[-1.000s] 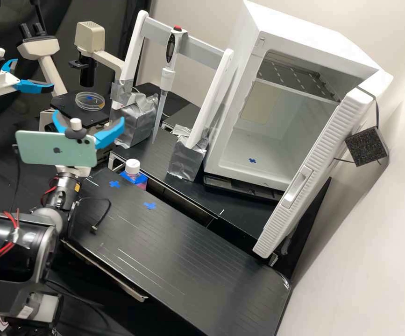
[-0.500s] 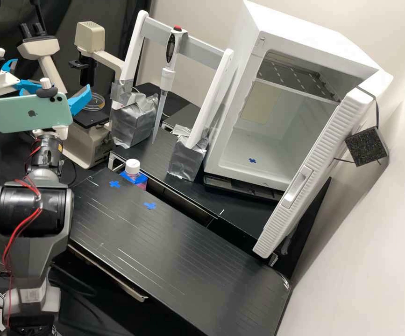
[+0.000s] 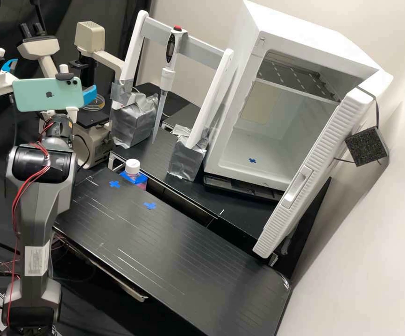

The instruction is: Move the petri dish to the bench

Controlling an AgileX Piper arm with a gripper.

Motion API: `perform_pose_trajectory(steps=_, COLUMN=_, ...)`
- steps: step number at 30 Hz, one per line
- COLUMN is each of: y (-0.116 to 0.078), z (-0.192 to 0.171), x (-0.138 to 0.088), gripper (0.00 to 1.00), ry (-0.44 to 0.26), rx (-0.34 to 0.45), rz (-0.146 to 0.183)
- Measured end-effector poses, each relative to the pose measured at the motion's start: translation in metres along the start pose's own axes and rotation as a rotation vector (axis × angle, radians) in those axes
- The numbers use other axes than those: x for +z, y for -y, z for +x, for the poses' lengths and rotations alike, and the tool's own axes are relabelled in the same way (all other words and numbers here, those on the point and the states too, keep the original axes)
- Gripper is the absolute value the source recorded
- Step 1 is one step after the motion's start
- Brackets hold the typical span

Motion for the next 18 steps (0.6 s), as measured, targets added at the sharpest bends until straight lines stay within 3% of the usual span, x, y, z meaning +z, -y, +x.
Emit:
perform_pose_trajectory(steps=8, y=-0.003, z=0.042, x=0.024, gripper=1.00, ry=0.047, rx=0.001, rz=0.098)
perform_pose_trajectory(steps=18, y=0.012, z=0.078, x=0.042, gripper=1.00, ry=0.101, rx=-0.042, rz=0.112)
